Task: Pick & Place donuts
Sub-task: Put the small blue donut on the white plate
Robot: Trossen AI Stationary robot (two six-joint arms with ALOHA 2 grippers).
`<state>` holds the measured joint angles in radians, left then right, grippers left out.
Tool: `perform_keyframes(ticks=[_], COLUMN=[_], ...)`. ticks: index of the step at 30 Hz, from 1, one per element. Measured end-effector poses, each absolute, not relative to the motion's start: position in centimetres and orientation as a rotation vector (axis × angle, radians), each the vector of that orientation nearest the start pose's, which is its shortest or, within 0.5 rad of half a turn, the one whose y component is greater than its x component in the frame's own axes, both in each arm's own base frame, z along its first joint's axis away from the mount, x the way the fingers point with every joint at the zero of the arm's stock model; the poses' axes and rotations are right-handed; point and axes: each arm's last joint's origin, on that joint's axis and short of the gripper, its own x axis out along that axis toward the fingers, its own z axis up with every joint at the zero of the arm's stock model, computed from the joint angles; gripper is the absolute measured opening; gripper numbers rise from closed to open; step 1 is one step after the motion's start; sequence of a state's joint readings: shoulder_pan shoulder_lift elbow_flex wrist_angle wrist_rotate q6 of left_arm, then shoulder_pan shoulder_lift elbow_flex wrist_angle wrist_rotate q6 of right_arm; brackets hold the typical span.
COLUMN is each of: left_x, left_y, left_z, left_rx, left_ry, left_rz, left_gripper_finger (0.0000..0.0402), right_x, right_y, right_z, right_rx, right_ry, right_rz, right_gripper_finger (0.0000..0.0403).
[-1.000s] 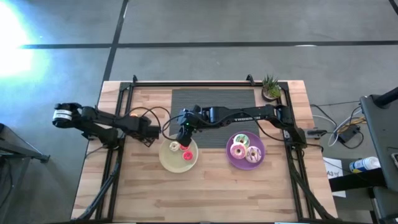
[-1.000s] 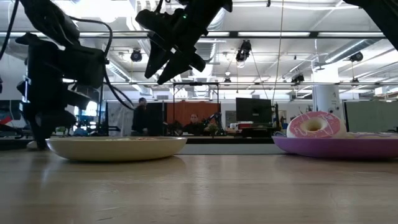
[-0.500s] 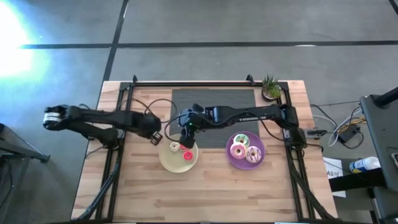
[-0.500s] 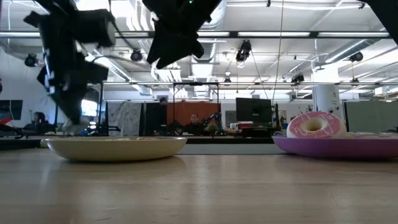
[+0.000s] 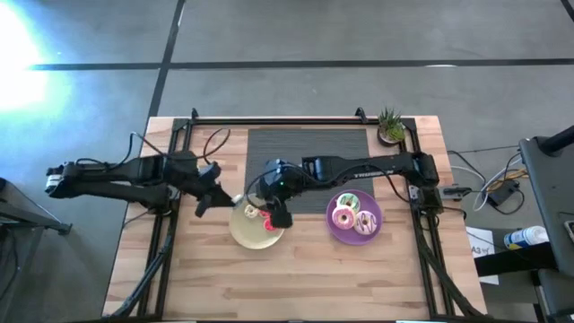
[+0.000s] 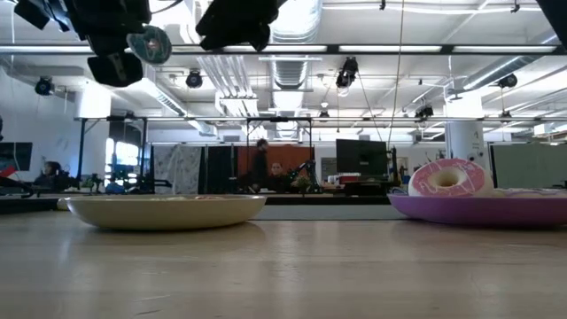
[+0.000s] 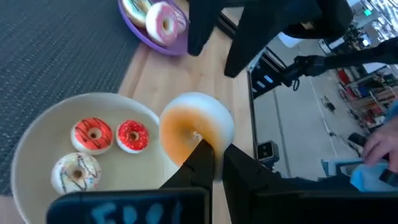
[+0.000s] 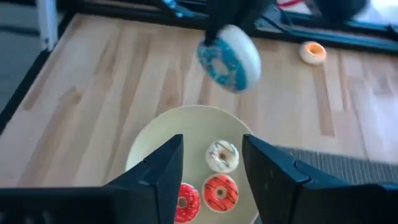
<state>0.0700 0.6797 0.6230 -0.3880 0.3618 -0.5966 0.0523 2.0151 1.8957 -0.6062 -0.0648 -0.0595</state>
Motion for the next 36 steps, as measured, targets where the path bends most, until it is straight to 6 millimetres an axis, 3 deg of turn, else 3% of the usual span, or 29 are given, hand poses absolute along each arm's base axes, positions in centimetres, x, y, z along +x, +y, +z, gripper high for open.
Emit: perform_keyframes(ticks=[12,16,29,36], left_x=[17.6,18.7,20.7,21.3], left_y=[-0.1,-0.1,0.1,0.5], left_z=[26.6,26.2,27.5,27.1], left_rx=[-0.728,-0.724,-0.648,-0.65], left_ry=[0.546,0.56,0.551,0.565], left_rz=[-0.253,-0.269,-0.296,-0.269], left_gripper_finger=[0.0,0.0,0.0,0.0], right_x=[45.9,45.9,45.6,45.6], right_y=[3.0,3.0,3.0,3.0], right_z=[31.3,31.3,30.9,30.9], right_rx=[-0.192,-0.223,-0.175,-0.148], right_ry=[0.651,0.65,0.699,0.706], right_rz=[0.184,0.191,0.182,0.172], right_gripper_finger=[0.026,0.0276,0.0249,0.0221])
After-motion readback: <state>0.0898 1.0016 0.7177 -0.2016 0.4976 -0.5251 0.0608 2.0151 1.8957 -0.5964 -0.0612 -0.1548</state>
